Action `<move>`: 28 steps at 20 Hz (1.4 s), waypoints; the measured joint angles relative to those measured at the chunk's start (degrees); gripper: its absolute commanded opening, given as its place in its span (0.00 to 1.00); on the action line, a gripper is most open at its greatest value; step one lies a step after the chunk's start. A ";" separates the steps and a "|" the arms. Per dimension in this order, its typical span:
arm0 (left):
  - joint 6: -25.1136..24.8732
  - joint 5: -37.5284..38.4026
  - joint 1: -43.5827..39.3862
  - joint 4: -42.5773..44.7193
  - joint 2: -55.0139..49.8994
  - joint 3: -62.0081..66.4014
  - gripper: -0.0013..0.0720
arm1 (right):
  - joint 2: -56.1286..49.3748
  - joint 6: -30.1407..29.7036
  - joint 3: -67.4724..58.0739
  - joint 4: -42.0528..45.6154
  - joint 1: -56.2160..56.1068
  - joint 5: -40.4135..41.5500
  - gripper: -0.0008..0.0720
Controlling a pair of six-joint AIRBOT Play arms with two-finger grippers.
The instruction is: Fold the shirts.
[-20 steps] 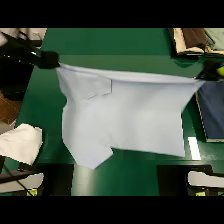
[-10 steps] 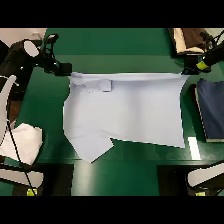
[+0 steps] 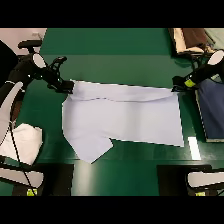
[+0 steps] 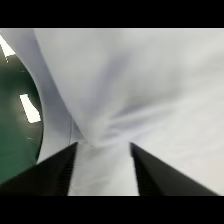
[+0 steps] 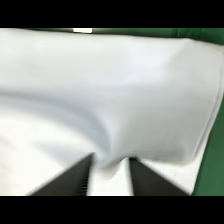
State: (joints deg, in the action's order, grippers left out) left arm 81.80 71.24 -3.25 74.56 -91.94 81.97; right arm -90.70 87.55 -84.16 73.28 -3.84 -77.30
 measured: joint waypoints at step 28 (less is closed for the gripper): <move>5.86 -10.88 -0.02 -19.61 44.11 -60.94 0.05 | 32.76 -2.86 20.44 -4.79 6.99 -4.37 0.54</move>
State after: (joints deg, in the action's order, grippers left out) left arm 87.66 60.36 -3.27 54.96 -47.83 21.04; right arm -57.93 84.68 -63.72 68.49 3.16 -81.67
